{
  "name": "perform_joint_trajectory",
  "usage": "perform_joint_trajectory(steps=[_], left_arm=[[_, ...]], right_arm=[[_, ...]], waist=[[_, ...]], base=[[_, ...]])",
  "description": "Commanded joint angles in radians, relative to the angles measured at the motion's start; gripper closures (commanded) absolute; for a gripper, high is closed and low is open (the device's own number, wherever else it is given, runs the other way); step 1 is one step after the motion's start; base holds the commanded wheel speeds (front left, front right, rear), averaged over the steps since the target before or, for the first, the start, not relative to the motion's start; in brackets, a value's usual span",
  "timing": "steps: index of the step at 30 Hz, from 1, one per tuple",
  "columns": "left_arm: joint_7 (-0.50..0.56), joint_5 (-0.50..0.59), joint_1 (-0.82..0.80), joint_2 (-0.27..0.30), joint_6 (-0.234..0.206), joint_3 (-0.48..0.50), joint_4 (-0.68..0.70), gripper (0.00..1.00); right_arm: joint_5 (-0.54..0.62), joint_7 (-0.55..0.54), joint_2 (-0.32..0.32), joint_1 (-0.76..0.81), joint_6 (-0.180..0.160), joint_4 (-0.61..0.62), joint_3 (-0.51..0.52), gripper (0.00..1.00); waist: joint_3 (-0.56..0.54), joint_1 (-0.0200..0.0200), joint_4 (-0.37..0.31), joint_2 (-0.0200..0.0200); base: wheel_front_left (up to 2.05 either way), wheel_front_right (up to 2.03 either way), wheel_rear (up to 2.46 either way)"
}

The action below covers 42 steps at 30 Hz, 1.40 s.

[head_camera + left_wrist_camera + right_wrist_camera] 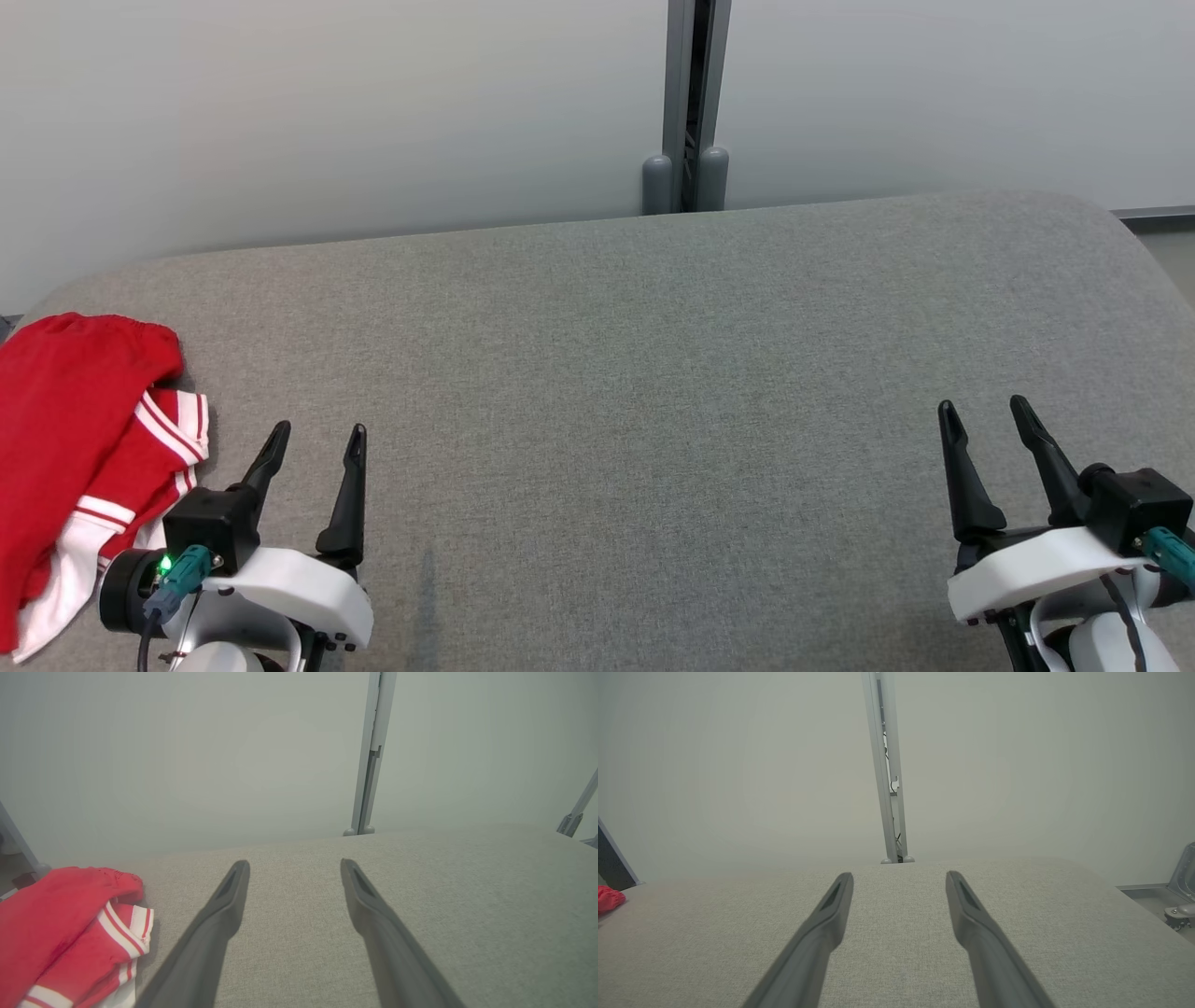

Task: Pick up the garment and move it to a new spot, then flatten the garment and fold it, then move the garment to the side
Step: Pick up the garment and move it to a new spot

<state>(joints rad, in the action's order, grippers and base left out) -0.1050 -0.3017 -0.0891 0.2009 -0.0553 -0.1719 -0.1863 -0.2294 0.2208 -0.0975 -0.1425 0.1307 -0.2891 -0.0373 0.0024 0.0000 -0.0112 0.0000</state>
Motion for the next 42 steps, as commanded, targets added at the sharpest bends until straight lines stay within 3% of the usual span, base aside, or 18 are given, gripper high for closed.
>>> perform_joint_trajectory(steps=[1, 13, 28, 42], left_arm=[[0.001, -0.007, -0.005, 0.003, -0.003, 0.002, 0.000, 0.00], [-0.003, -0.018, -0.024, 0.001, -0.014, -0.007, 0.003, 0.00], [-0.028, -0.039, -0.008, -0.009, -0.032, -0.004, -0.010, 0.00], [-0.040, -0.051, -0.003, -0.009, -0.045, -0.006, 0.004, 0.00]], right_arm=[[-0.004, 0.008, -0.005, 0.004, 0.000, -0.002, 0.004, 0.00], [0.004, 0.004, -0.007, 0.002, 0.000, 0.012, 0.018, 0.00], [-0.007, 0.000, -0.005, 0.000, 0.000, 0.032, -0.037, 0.00], [-0.013, 0.006, 0.004, -0.008, 0.000, 0.026, -0.048, 0.00]], waist=[[0.000, 0.0000, 0.000, 0.0000], [0.006, 0.0000, 0.044, 0.0000], [-0.004, 0.0000, 0.346, 0.0000], [-0.001, 0.0000, 0.475, 0.0000]], base=[[0.00, 0.00, 0.00], [0.00, 0.00, 0.00], [0.00, 0.00, 0.00], [0.00, 0.00, 0.00]])
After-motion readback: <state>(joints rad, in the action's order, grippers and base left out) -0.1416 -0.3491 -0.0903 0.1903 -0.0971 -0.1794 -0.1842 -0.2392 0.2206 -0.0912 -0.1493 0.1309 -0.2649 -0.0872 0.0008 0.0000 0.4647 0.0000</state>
